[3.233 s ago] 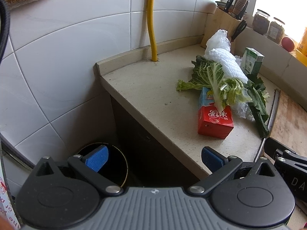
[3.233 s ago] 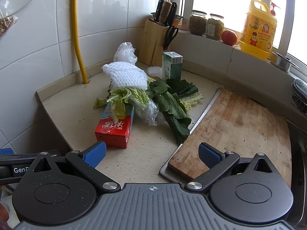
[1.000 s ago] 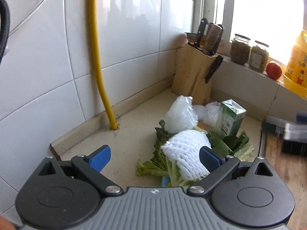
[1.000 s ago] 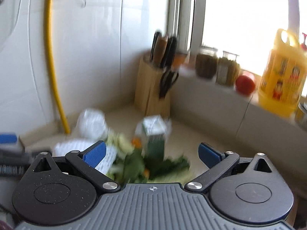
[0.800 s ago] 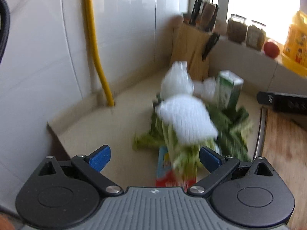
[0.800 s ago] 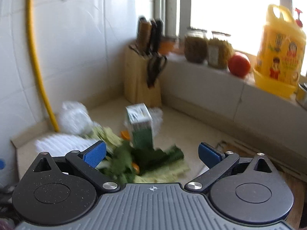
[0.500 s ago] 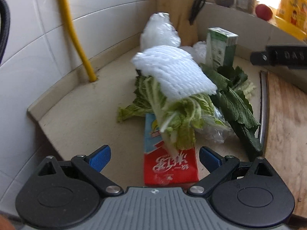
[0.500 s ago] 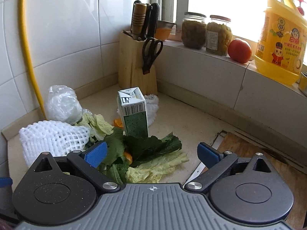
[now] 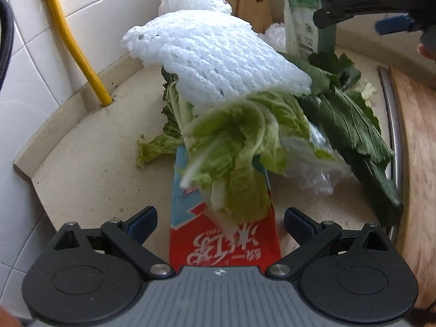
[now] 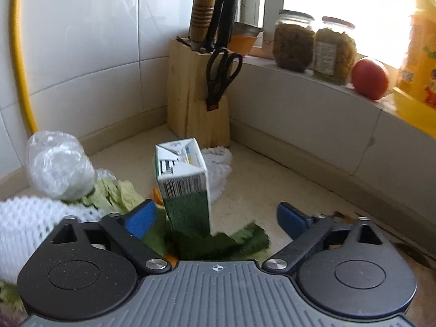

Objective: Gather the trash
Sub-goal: 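Grasp the red iced tea carton with left tool while right grasps green milk carton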

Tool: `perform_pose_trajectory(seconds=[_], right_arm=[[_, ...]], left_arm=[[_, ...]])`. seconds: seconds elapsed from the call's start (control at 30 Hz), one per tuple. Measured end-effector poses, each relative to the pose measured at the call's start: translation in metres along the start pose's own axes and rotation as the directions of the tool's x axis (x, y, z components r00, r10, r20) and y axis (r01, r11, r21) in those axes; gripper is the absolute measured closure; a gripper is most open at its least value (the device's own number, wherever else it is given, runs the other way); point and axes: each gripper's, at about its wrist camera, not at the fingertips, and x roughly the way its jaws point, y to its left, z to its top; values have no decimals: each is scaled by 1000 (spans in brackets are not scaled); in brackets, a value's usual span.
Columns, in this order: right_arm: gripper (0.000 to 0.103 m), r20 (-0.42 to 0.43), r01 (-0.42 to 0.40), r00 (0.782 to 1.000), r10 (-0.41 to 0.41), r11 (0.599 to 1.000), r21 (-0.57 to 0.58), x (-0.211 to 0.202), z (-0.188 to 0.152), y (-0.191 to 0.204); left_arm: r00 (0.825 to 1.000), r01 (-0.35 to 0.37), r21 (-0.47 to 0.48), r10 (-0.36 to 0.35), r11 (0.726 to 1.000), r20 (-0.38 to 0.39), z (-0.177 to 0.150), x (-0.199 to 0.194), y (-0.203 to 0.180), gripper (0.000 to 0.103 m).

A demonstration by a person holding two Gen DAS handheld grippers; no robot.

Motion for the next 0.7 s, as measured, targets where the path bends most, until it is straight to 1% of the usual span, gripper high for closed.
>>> perform_pose_trajectory(seconds=[0.07,0.1,0.17,0.2,0.27,0.33,0.43,0.53,0.63,0.7], right_arm=[[21,-4,-29,1000,30,999,30,8,2,-2],[23,-18,-48,999,49,998,50,14,3,-3],[37,-55,-80,995,85,993,88,25,3,-7],[40,-73,-97,992,104,990,105,30,3,-8],[51,-92,-122,987,134,984,128,36,1,-9],[51,-104,-126,985,139,985,118,40,1,-6],[51,-103,-124,986,134,987,99,43,1,-1],[48,-121,-124,984,134,988,87,49,-1,2],[50,-128,-119,984,126,991,64,52,-1,5],[52,-157,-112,980,121,992,64,56,-2,5]], left_arm=[[1000,7,-12,-7,1000,1,2,2,1,2],[1000,14,-34,-14,999,-3,2,4,3,0],[999,39,-110,-41,993,-15,0,6,10,0],[999,40,-147,-44,988,-19,-2,7,14,0],[999,38,-141,-41,989,-15,-2,7,13,0],[999,40,-140,-41,989,-4,-2,7,12,0],[998,63,-108,-60,992,35,-3,8,10,0],[997,71,-97,-67,993,40,-4,8,11,0],[995,73,-85,-67,994,68,-8,7,10,0],[995,73,-84,-67,994,70,-8,7,10,0]])
